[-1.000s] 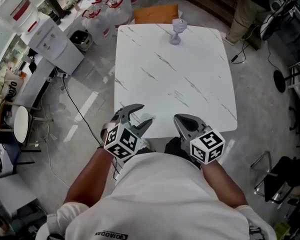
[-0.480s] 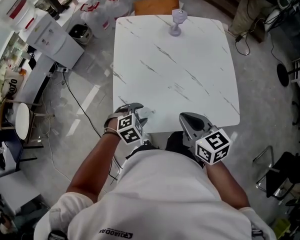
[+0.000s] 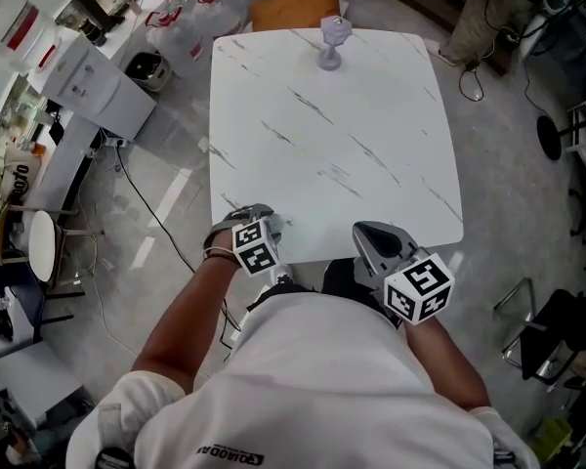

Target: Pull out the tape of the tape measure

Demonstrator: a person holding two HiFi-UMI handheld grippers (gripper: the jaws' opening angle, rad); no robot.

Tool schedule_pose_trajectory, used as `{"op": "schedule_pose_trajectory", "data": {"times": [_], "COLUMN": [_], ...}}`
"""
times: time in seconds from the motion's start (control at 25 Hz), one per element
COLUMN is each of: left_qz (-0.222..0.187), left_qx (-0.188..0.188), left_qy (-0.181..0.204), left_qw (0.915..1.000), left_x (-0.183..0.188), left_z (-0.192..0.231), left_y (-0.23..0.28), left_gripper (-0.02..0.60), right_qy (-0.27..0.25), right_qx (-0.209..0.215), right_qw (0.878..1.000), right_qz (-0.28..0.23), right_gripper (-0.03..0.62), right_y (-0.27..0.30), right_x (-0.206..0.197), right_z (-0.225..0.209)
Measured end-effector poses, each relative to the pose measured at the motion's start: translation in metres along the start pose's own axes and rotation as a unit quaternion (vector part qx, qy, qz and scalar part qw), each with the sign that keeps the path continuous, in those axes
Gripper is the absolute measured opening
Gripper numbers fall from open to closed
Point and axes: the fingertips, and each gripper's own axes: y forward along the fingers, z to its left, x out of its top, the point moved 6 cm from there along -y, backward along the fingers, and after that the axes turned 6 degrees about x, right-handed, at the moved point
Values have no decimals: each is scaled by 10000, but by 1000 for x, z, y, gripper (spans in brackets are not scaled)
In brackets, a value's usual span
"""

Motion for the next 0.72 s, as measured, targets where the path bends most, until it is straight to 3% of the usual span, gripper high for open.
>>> {"op": "schedule_pose_trajectory", "data": {"times": [0.44,0.72], "left_qz": [206,284], "left_qx": [-732,-568], "left_qy": [-480,-500], "left_qw": [9959,9967], "left_x": [2,4], "left_z": [4,4], "left_y": [6,4], "left_gripper": [224,222], "right_qy": [-8,-4], "right_qx": [27,-24], "right_qw": [10000,9999], "right_qz": [-35,-119], "right_gripper": [6,6], "right_y": [-1,-5], "right_x": [0,1], "right_z": [-5,-5]}}
